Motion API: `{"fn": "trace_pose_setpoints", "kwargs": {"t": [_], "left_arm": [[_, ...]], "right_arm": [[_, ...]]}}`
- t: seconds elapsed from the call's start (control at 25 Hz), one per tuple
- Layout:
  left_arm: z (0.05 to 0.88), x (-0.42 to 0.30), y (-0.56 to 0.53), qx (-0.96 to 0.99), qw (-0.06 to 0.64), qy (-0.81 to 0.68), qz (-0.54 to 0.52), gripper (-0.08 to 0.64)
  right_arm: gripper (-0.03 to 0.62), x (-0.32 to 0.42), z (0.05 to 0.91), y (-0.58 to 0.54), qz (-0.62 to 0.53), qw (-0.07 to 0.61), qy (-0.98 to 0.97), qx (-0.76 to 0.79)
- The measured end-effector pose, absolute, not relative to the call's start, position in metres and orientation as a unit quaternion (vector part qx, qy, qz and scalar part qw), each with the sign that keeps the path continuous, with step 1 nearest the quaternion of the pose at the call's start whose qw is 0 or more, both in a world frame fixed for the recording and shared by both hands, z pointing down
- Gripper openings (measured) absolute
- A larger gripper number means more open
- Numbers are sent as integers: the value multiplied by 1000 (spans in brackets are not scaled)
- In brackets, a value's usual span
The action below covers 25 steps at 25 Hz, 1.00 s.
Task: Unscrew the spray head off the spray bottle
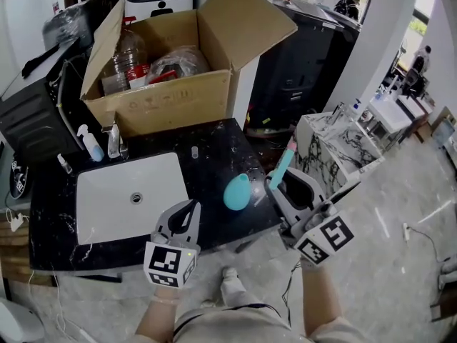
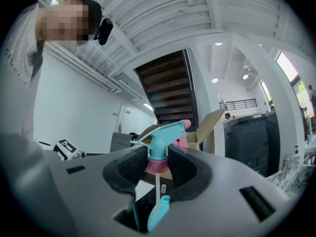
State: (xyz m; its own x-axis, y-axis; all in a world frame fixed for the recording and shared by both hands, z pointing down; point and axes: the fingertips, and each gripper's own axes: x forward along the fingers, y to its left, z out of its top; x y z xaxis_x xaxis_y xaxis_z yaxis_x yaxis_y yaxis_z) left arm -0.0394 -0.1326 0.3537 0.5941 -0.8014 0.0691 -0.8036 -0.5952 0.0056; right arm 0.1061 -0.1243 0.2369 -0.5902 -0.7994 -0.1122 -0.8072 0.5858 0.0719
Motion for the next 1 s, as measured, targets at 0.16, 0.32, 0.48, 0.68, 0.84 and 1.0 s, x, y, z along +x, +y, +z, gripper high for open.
{"fn": "trace_pose_setpoints", "kwargs": {"t": [0.16, 0.32, 0.48, 0.68, 0.84, 1.0], "left_arm": [[351, -49, -125, 891, 14, -454, 27, 5], [345, -59, -118, 886, 9, -463, 19, 5], [342, -67, -110, 882, 5, -472, 14, 5], [343, -74, -102, 881, 9, -472, 12, 5], [344, -79, -95, 880, 11, -475, 8, 5], [342, -84, -88, 879, 17, -477, -5, 5]], "right_arm": [[135, 108, 251, -113, 55, 23, 885, -461], [135, 107, 260, -102, 49, 21, 884, -464], [135, 109, 271, -92, 39, 21, 883, -468], [135, 108, 281, -80, 30, 21, 882, -469], [135, 108, 288, -70, 26, 19, 880, -473], [135, 109, 292, -60, 24, 20, 878, -478]]}}
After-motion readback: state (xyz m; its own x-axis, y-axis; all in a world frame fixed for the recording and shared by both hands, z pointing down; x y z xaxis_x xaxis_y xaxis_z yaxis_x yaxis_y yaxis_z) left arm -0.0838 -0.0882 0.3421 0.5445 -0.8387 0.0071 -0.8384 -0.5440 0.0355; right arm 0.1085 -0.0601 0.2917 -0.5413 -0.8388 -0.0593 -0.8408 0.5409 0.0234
